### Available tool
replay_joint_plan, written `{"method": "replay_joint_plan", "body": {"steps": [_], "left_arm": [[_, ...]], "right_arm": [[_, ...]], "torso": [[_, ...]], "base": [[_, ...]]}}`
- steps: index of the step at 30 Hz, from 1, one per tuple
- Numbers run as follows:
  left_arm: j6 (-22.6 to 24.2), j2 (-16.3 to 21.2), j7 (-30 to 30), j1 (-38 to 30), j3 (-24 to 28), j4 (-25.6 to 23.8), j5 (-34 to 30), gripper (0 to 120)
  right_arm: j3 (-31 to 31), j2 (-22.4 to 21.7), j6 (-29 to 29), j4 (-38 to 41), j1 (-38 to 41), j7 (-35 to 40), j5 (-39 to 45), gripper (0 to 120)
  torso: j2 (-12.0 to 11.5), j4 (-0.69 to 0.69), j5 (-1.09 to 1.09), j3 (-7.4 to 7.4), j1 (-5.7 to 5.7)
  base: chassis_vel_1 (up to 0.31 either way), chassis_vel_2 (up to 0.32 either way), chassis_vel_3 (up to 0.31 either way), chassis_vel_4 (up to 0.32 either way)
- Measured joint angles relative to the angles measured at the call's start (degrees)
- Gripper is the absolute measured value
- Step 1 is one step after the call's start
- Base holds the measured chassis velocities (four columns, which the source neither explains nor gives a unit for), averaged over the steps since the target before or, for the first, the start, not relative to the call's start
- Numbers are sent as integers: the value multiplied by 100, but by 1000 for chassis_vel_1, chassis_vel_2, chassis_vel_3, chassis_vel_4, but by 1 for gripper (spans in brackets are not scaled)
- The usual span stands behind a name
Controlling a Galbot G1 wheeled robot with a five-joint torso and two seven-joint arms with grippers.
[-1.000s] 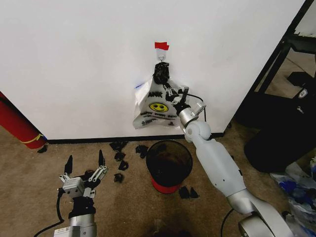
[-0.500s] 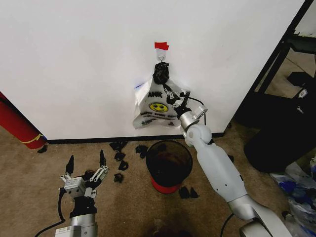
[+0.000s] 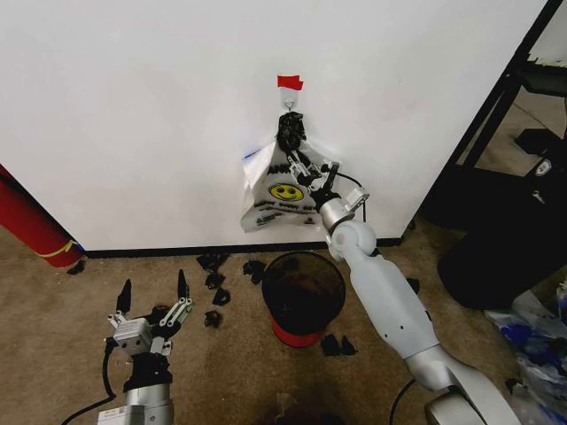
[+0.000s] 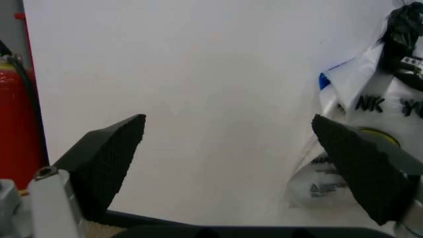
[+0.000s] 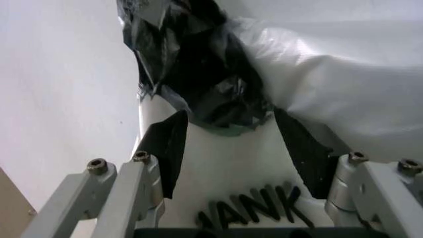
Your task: Pick up the garbage bag from the wall and place it over the trash bin.
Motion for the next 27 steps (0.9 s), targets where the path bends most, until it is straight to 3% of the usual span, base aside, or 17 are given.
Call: {"method": "replay_joint_plan", "body": {"steps": [16,27], "left_arm": [[-1,26,-6,-55,21,56,-26,99],[-1,43,-7,-63,33,68,-35,99]], "right_arm": [[-7,98,5,-71,103,119,27,0],[17,40,39,155,-115,176,54,0]], "torso": [[0,3,0,0,0],[0,2,0,0,0]], "base": [[0,0,0,0],[0,0,0,0]]}}
